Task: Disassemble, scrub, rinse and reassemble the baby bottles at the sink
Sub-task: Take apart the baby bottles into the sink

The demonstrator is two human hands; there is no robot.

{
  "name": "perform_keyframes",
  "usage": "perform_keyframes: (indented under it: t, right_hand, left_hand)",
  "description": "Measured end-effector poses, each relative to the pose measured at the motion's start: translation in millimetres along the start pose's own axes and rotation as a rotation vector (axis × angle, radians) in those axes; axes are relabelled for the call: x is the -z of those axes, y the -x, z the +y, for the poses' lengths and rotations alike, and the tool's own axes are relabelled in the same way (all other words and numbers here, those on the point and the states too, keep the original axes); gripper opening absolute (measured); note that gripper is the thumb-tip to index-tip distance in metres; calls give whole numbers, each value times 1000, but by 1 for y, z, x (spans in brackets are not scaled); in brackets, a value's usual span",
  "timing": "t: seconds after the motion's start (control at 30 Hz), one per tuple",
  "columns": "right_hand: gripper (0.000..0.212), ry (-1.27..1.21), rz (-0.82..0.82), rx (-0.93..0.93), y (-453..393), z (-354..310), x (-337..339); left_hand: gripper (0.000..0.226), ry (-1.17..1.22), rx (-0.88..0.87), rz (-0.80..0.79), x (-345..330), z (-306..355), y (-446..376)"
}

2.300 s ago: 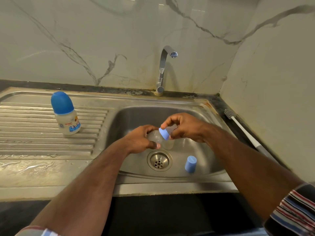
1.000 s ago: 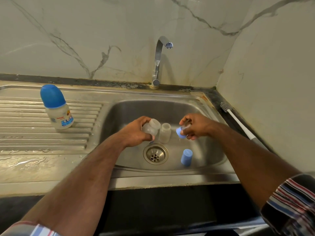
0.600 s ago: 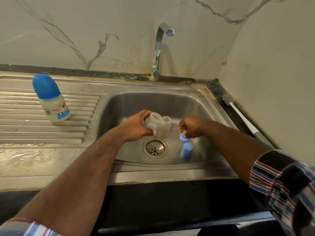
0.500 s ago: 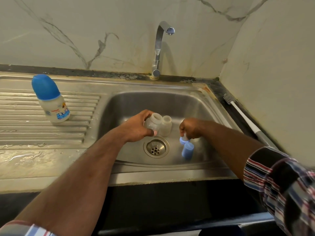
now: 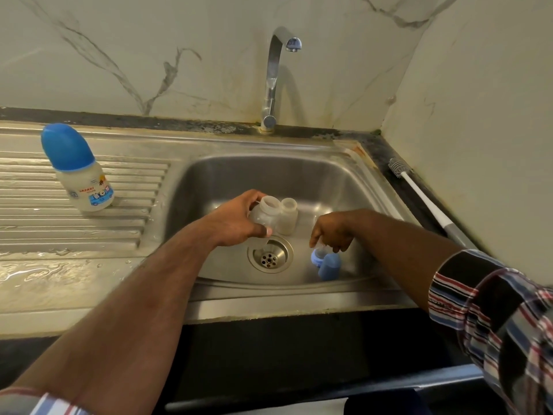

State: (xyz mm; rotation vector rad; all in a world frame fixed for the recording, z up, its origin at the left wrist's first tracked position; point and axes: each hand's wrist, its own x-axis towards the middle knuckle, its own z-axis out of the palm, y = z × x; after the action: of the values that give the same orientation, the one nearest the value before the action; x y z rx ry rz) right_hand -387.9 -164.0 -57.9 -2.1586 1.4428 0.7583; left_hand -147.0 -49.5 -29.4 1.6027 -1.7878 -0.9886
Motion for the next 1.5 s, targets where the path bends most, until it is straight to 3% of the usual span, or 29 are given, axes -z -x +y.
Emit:
perform_keyframes:
  t: [0.13, 0.23, 0.43, 0.57, 0.73, 1.03, 1.27, 1.4, 1.5]
  right_hand:
    - [52, -494, 163, 86, 25, -8, 26]
    - [63, -834, 76, 286, 57, -28, 44]
    - [63, -844, 4, 414, 72, -54, 36]
    - [55, -769, 166, 271, 69, -36, 38]
    - [65, -335, 351, 11, 54, 7, 37]
    - [68, -140, 409, -6, 44, 14, 33]
    - [60, -192, 466, -30, 37, 17, 29]
    - [87, -456, 451, -5, 41, 13, 26]
    - [84, -455, 461, 21, 41, 14, 27]
  left_hand:
    - [57, 47, -33, 37, 2, 6, 3]
    - [56, 117, -56, 77, 2, 12, 4]
    - [54, 279, -5, 93, -1, 15, 6]
    - [70, 303, 69, 50, -3, 13, 7]
    - [72, 100, 73, 35, -2, 9, 5]
    - [66, 12, 103, 17, -1, 3, 0]
    - [62, 12, 113, 31, -2, 2, -1]
    - [60, 4, 117, 33, -2, 2, -2]
    - [60, -4, 118, 39, -2, 0, -3]
